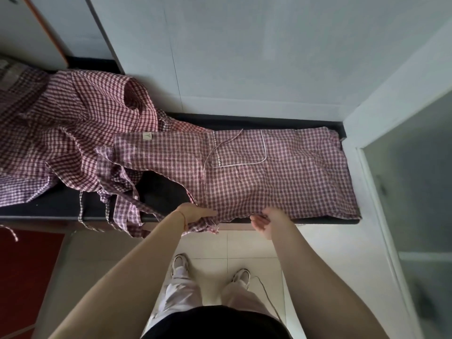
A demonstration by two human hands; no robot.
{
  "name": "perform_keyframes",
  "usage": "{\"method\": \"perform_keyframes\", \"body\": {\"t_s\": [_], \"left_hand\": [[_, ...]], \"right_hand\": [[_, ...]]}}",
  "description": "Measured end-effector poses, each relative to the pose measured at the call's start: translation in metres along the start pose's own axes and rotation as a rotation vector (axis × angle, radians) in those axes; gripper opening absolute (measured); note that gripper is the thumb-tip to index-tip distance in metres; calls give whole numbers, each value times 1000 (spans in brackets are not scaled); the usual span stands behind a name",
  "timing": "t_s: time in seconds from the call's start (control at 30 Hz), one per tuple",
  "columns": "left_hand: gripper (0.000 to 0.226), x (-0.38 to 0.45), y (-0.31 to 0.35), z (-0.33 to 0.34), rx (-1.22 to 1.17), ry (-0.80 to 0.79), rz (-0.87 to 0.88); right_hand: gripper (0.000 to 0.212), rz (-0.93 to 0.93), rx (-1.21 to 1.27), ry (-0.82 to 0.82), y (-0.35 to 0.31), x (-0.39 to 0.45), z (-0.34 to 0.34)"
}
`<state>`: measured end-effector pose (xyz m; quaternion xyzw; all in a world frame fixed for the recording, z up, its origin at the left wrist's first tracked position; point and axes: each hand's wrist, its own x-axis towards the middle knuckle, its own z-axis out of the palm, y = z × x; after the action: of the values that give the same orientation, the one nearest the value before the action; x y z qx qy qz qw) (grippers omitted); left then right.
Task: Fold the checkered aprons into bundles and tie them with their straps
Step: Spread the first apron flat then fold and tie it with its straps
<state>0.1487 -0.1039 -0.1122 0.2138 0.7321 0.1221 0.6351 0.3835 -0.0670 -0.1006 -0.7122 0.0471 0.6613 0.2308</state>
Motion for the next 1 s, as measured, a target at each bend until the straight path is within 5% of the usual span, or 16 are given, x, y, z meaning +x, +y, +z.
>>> {"method": "perform_keyframes", "body": {"t_s": [0.27,0.37,0.43,0.5,0.6,0.67,0.73,0.87,1.0], "left_hand": [[27,-13,-5,2,-277,55,122],[23,-15,-5,1,-130,183,161],[22,-17,-8,0,-78,202,182],[26,-14,-12,0,-87,158,182],[33,-15,-10,0,-73,75,172],[37,-11,-10,3,-35,96,183],[36,-8,-10,6,6,171,193],[23,-7,-10,18,26,324,190],[35,-4,-12,20,-341,187,97]], "right_hand": [[18,-73,22,-112,7,1,-16],[16,-69,57,-151,4,-2,-15],[22,-57,-256,-107,3,-10,-14],[36,-143,-848,-18,0,-16,-14],[34,-674,-1435,243,-11,-12,-10],[29,-1040,-1515,244,-16,-11,-3],[29,-1206,-1637,53,-14,-8,3],[65,-1217,-2009,44,7,14,3],[42,-1328,-1962,129,19,27,-1]]}}
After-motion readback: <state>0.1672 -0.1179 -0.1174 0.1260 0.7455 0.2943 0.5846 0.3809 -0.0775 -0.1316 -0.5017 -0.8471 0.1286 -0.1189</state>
